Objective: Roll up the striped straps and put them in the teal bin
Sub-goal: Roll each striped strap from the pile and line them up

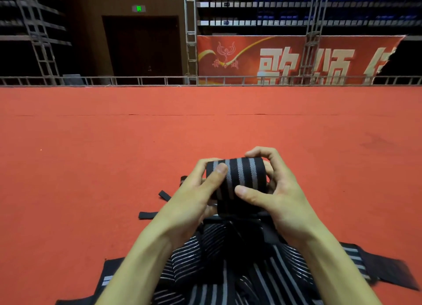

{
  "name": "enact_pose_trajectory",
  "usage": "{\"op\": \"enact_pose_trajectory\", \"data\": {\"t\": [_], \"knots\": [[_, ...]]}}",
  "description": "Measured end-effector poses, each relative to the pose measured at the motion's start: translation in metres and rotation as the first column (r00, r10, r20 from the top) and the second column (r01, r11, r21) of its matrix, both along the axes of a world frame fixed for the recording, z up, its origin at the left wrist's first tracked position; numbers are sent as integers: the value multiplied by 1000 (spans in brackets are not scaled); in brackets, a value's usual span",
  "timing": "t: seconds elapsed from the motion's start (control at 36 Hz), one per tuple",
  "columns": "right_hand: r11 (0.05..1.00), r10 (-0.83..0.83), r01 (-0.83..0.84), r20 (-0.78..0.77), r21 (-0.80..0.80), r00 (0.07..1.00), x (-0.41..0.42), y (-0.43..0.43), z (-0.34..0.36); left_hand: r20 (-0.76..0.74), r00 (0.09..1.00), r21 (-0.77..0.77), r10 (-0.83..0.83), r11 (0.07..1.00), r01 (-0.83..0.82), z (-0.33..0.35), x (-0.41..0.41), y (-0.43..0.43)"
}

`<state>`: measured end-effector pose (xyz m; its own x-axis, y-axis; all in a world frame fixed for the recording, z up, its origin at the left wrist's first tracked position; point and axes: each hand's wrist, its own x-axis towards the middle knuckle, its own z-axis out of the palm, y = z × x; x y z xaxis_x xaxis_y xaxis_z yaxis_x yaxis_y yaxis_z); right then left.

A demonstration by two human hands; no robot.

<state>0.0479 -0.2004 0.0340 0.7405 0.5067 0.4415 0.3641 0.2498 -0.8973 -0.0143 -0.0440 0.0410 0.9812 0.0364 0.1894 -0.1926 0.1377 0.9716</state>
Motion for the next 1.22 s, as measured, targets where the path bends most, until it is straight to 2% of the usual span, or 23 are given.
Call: {"op": "enact_pose_trajectory", "data": {"t": [0.11,0.22,0.33,0.5,0.58,0.75,0.89,1.11,1.22], "knots": [[1000,8,-8,5,-4,1000,2,-1,-1,44,997,-79,70,995,-66,-3,2,3],[999,21,-22,-44,-24,999,3,0,-2,133,980,-30,151,989,-148,-7,3,7],[1000,14,-14,-69,-2,998,-1,6,-4,156,986,87,55,994,-69,-12,5,2],[999,30,-28,-64,33,998,-6,10,-5,102,995,45,-11,999,6,-13,5,4],[998,59,-58,-63,26,996,-5,8,-5,97,995,25,14,1000,-16,-11,6,5],[998,33,-32,-15,45,999,4,-2,-2,157,987,89,43,994,-57,-9,3,15],[991,100,-104,-58,-79,993,7,-12,-1,225,970,143,86,982,-120,-9,1,19],[988,36,-37,-11,-151,999,7,-16,3,174,983,219,56,971,-94,-13,3,23],[969,22,-11,43,-245,999,8,-18,2,165,985,257,47,962,-89,-16,5,25]]}}
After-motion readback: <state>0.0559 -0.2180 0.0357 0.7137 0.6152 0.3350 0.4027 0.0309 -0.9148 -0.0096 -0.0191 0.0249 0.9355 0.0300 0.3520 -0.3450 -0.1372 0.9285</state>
